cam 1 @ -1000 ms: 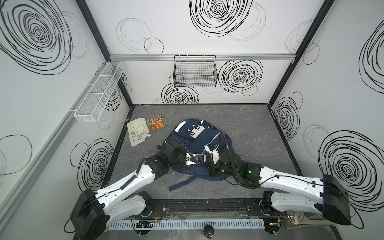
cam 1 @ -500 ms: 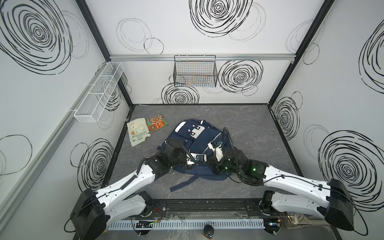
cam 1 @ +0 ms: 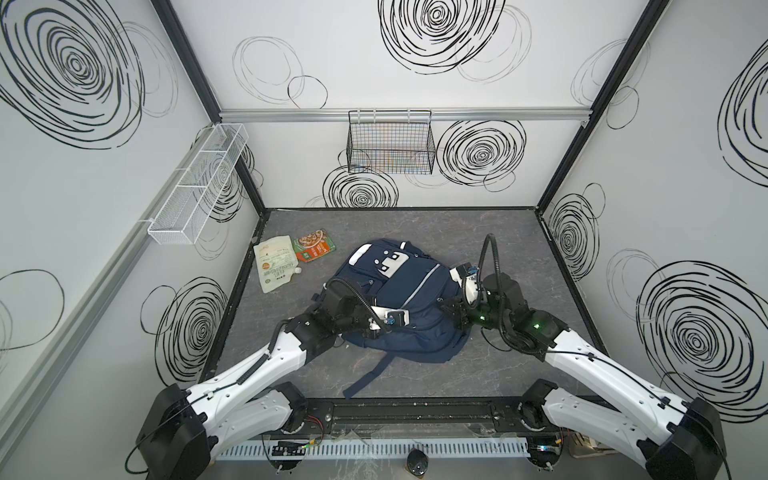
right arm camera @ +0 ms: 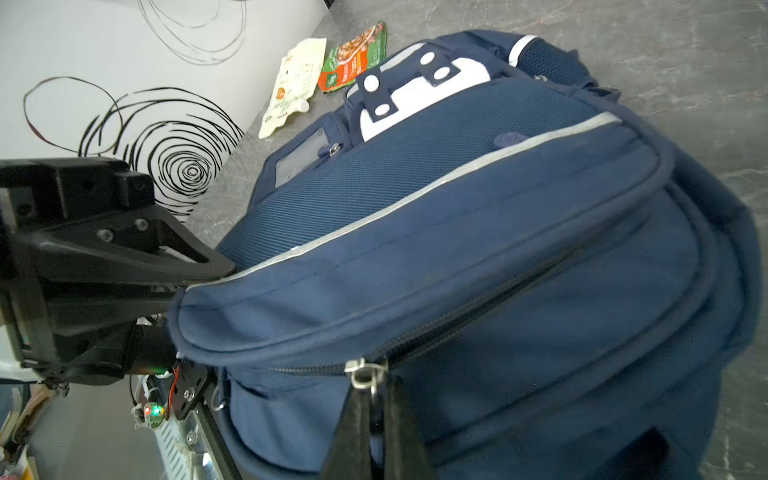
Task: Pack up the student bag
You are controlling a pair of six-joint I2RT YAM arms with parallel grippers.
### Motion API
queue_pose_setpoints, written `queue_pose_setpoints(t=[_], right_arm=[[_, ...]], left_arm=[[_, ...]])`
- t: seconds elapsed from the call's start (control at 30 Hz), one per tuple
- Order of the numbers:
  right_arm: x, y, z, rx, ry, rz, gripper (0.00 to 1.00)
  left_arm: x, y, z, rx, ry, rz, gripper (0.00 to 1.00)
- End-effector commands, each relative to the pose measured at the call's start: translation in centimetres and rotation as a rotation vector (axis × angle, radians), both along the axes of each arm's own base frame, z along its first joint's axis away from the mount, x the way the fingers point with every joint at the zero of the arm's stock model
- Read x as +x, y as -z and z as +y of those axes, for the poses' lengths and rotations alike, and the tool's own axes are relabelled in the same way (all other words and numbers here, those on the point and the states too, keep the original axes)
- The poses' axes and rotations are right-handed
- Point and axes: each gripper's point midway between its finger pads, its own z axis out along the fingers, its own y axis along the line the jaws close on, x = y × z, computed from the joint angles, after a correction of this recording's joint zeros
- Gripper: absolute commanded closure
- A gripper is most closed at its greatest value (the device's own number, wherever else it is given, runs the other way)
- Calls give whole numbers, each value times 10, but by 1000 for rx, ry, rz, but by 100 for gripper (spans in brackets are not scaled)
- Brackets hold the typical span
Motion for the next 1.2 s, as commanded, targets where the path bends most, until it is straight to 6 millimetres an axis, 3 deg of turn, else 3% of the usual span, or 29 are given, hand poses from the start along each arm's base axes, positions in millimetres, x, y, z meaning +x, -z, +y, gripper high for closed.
queue_pose_setpoints(t=[0.0, 0.13, 0.2, 0.23, 0.27, 0.3, 0.33, 0.4, 0.43, 0.57, 0.73, 0.9, 1.07, 1.17], right_arm=[[21, 2, -44, -148, 171, -15, 100], [28, 17, -69, -201, 260, 7, 100], [28, 14, -68, -164, 250, 11, 100], [26, 9, -60, -123, 221, 2, 100], [22, 2, -47, -56, 177, -1, 100], [18, -4, -36, 3, 145, -3, 100], [14, -11, -21, 68, 114, -13, 100], [4, -19, 3, 152, 72, -22, 100], [-2, -22, 15, 177, 57, -23, 100], [-19, -32, 47, 258, 27, -22, 100], [-33, -39, 64, 295, 26, -49, 100], [-39, -42, 65, 295, 26, -63, 100], [-41, -41, 58, 280, 41, -70, 100], [-39, -37, 51, 240, 55, -84, 100]], left_arm=[[7, 5, 26, 53, -72, -23, 100], [21, -5, 45, 37, -153, -78, 100], [28, -9, 51, 17, -196, -124, 100], [33, -12, 50, -3, -219, -152, 87], [33, -12, 42, -14, -212, -167, 55], [29, -12, 31, -16, -183, -160, 43], [20, -13, 17, -26, -135, -128, 40], [4, -19, -7, -87, -58, -30, 22], [-1, -25, -18, -132, -41, 19, 20], [-9, -34, -50, -202, -36, 153, 25], [-18, -26, -70, -200, -44, 221, 30], [-6, -13, -67, -153, -130, 226, 43], [6, 10, -59, -43, -197, 229, 72], [11, 16, -56, 2, -227, 242, 83]])
